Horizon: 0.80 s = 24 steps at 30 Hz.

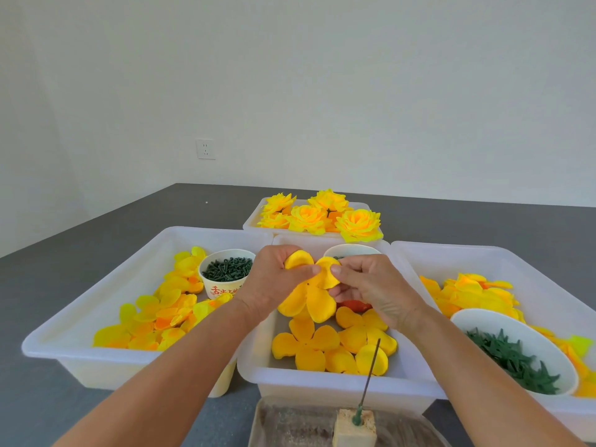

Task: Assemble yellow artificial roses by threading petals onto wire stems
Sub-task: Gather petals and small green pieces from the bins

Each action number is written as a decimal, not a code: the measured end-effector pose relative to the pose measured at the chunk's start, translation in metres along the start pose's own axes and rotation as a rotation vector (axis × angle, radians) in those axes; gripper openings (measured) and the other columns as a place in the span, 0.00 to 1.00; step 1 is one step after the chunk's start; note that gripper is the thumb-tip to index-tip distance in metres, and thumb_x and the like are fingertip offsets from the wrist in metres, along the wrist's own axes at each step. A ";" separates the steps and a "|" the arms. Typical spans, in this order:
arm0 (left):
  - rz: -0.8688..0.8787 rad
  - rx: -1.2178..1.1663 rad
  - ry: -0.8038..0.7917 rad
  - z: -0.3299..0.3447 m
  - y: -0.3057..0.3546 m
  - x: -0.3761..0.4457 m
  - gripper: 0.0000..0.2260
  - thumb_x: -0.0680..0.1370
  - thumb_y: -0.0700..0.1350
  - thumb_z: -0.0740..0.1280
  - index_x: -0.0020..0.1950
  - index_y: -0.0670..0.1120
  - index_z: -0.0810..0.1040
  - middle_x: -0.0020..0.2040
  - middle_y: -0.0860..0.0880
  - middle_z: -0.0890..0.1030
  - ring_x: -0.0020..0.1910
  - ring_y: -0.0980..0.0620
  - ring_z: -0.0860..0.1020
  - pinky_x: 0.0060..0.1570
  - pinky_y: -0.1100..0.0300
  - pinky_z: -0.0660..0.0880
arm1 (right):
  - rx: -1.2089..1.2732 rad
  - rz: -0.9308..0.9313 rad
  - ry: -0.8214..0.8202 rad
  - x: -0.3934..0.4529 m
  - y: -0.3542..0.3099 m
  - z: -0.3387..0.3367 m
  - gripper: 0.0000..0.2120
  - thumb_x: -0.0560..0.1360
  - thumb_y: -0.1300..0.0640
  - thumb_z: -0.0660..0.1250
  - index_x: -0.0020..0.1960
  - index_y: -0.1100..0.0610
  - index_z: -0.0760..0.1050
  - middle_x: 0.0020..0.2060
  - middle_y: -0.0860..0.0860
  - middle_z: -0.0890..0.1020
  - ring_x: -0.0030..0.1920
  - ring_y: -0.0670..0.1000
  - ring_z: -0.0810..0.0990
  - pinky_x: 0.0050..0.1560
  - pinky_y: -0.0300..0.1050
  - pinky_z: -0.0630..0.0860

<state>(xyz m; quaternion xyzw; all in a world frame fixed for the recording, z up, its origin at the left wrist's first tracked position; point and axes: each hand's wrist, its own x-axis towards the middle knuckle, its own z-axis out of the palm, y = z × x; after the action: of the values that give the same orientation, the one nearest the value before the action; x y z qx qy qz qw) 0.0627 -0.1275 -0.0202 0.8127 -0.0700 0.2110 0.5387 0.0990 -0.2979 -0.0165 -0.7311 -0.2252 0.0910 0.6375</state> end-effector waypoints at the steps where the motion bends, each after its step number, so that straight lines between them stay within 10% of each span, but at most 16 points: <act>1: 0.004 0.045 0.009 0.001 0.000 0.000 0.12 0.71 0.40 0.73 0.29 0.45 0.74 0.25 0.52 0.69 0.26 0.57 0.65 0.28 0.64 0.65 | -0.024 0.002 0.009 -0.001 0.000 0.000 0.10 0.75 0.61 0.66 0.49 0.70 0.78 0.34 0.59 0.81 0.31 0.46 0.81 0.36 0.39 0.80; 9: 0.076 0.230 -0.023 0.005 0.003 -0.002 0.08 0.71 0.38 0.73 0.32 0.45 0.78 0.26 0.57 0.73 0.24 0.63 0.69 0.28 0.72 0.64 | -0.933 -0.471 0.253 -0.004 0.005 0.012 0.10 0.76 0.57 0.66 0.42 0.63 0.80 0.41 0.56 0.83 0.43 0.56 0.77 0.48 0.50 0.73; 20: 0.069 0.171 -0.027 0.000 0.001 -0.002 0.02 0.70 0.38 0.73 0.39 0.41 0.82 0.31 0.55 0.77 0.31 0.62 0.72 0.35 0.69 0.70 | -0.141 -0.033 0.025 0.001 0.007 0.005 0.01 0.72 0.59 0.71 0.42 0.56 0.82 0.33 0.48 0.83 0.34 0.42 0.80 0.39 0.34 0.78; 24: 0.241 0.456 -0.009 0.008 0.003 -0.004 0.06 0.70 0.39 0.74 0.34 0.40 0.79 0.29 0.54 0.73 0.29 0.56 0.69 0.32 0.62 0.65 | -0.479 -0.160 0.219 0.002 0.010 0.009 0.05 0.70 0.58 0.73 0.41 0.60 0.82 0.34 0.53 0.82 0.33 0.44 0.79 0.39 0.38 0.77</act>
<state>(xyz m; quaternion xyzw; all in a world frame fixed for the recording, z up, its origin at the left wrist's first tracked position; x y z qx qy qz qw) 0.0601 -0.1361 -0.0218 0.8999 -0.1193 0.2803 0.3121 0.0993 -0.2899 -0.0275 -0.8464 -0.2268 -0.0949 0.4724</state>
